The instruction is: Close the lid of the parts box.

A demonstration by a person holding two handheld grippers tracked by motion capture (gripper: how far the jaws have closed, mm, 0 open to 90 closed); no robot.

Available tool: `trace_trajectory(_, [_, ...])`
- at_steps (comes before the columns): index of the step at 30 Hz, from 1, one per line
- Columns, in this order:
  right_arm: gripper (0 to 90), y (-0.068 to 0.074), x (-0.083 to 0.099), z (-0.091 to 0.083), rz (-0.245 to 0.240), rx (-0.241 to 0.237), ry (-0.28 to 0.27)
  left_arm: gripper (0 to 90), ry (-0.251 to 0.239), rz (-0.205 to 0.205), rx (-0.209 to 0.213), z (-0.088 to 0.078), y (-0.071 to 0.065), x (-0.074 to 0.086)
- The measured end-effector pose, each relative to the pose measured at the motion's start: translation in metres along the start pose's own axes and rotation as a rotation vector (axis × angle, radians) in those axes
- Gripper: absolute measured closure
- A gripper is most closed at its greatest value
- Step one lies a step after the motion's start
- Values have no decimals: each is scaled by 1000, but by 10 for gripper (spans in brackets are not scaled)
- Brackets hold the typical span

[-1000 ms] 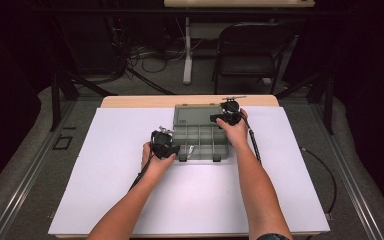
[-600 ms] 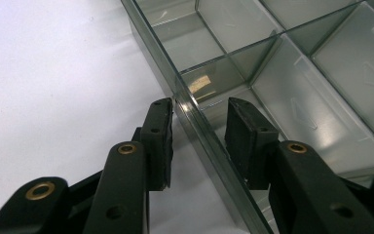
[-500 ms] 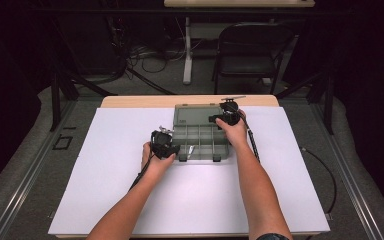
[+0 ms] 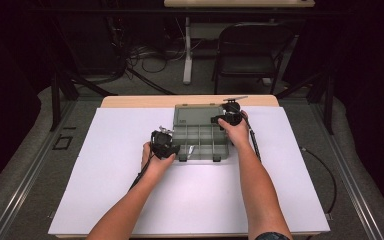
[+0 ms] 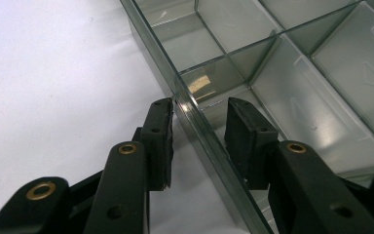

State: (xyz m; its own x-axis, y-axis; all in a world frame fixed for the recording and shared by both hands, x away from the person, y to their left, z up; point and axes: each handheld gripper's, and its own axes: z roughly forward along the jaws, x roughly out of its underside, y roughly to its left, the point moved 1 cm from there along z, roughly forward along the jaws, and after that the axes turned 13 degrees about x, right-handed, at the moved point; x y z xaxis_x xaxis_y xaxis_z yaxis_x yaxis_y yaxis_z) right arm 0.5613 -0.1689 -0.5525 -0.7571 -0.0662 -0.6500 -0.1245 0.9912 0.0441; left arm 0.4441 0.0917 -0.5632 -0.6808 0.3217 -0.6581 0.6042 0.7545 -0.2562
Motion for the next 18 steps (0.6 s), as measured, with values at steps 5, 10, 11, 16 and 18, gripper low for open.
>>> trace_trajectory(5, [283, -1, 0, 1, 1, -15, -14, 626, 0, 0, 0, 0, 0, 0])
trace_trajectory(10, [284, -1, 0, 2, 12, -26, -8, 626, 0, 0, 0, 0, 0, 0])
trace_trajectory(11, [285, 0, 0, 1, 8, -24, -3, 626, 0, 0, 0, 0, 0, 0])
trace_trajectory(16, [287, 1, 0, 2, 7, -45, 15, 626, 0, -1, 0, 0, 0, 0])
trace_trajectory(18, [286, 1, 0, 1, 8, -43, 17, 627, 0, 0, 0, 0, 0, 0])
